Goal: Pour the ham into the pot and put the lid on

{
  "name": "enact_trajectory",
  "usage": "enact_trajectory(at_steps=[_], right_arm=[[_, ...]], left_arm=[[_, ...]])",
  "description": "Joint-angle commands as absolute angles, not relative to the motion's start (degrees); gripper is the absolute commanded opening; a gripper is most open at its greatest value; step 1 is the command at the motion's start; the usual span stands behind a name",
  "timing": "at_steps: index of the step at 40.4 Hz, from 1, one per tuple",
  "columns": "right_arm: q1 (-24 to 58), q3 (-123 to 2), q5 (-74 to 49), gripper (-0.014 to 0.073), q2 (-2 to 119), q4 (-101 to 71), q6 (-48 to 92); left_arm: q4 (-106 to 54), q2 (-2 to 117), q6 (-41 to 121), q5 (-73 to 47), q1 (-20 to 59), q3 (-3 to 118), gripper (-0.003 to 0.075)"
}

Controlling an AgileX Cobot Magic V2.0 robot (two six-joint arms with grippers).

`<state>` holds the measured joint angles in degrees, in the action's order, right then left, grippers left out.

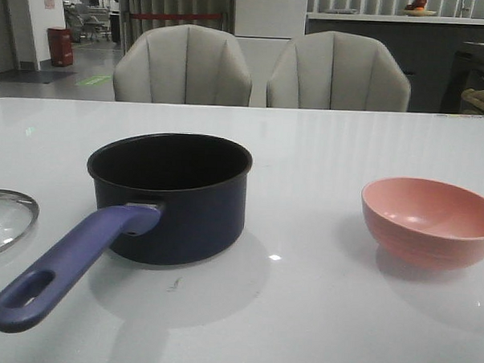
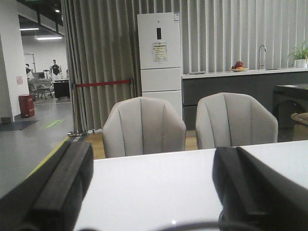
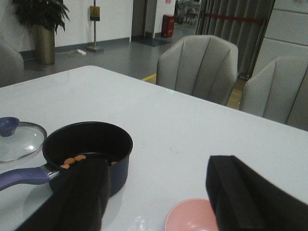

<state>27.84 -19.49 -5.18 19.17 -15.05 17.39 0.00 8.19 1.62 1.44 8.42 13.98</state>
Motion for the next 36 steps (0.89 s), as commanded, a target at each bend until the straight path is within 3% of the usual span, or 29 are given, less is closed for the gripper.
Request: enact_trajectory(at_steps=[1, 9, 11, 18, 20, 36], right_arm=[[27.88, -16.97, 3.21, 0.0535, 15.66, -14.77, 17.75], [27.88, -13.28, 3.41, 0.0507, 14.01, -14.77, 17.75], [27.88, -12.97, 3.47, 0.0449, 14.01, -14.77, 17.75], [27.88, -12.97, 3.41, 0.0118, 14.01, -14.77, 17.75], [27.88, -12.97, 3.41, 0.015, 14.01, -14.77, 17.75], [27.88, -12.97, 3.41, 0.0146, 14.01, -14.77, 17.75]], left_arm=[[-0.37, 8.79, 1.34, 5.6, 8.75, 15.55, 0.055], [-0.37, 8.79, 1.34, 3.82, 8.75, 15.55, 0.0549], [-0.37, 8.79, 1.34, 3.82, 8.75, 15.55, 0.055], [-0.37, 8.79, 1.34, 3.82, 8.75, 15.55, 0.0549], [-0.37, 8.79, 1.34, 3.82, 8.75, 15.55, 0.0549], [-0.37, 12.12, 1.34, -3.6, 8.75, 17.06, 0.0556]])
